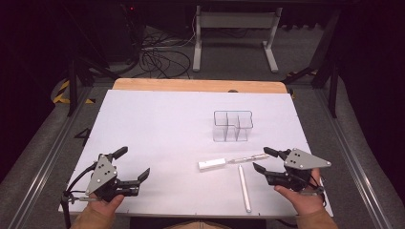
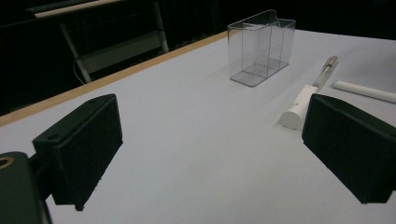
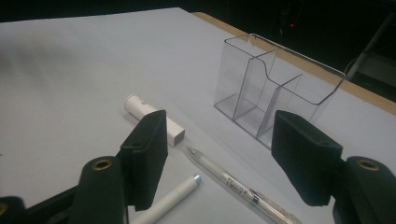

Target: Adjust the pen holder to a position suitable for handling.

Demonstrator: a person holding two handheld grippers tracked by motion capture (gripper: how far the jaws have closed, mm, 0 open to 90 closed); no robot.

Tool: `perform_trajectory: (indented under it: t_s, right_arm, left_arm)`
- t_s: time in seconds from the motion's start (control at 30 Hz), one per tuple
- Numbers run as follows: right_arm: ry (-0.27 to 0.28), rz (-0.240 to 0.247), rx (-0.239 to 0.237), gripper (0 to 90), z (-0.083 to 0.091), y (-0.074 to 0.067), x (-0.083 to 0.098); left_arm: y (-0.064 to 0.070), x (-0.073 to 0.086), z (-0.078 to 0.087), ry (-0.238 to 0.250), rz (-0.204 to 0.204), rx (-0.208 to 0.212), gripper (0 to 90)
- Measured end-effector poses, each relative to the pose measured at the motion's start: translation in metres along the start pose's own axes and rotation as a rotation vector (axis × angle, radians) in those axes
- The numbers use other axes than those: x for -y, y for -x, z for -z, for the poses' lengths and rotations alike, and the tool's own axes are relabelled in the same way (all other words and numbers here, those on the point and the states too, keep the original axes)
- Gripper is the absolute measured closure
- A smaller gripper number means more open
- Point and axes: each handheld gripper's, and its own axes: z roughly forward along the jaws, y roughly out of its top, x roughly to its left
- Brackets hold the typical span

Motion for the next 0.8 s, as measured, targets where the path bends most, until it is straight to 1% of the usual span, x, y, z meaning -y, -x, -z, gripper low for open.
perform_trajectory:
  t_s: [0.17,0.27,0.47,0.8]
  right_arm:
    - [-0.004,0.003,-0.004,36.6,-0.003,0.004,-0.003]
    - [-0.007,-0.005,-0.009,36.3,-0.007,0.007,-0.005]
    - [-0.009,-0.001,-0.018,36.1,-0.012,0.009,-0.01]
    - [-0.01,0.007,-0.023,35.8,-0.018,0.012,-0.017]
  left_arm:
    - [0.0,0.0,0.0,0.001,0.0,0.002,5.7]
    - [0.0,0.0,0.0,0.0,-0.002,0.001,5.7]
    - [0.0,0.0,0.0,-0.001,-0.008,0.0,5.7]
    - [0.0,0.0,0.0,-0.002,-0.006,0.002,5.7]
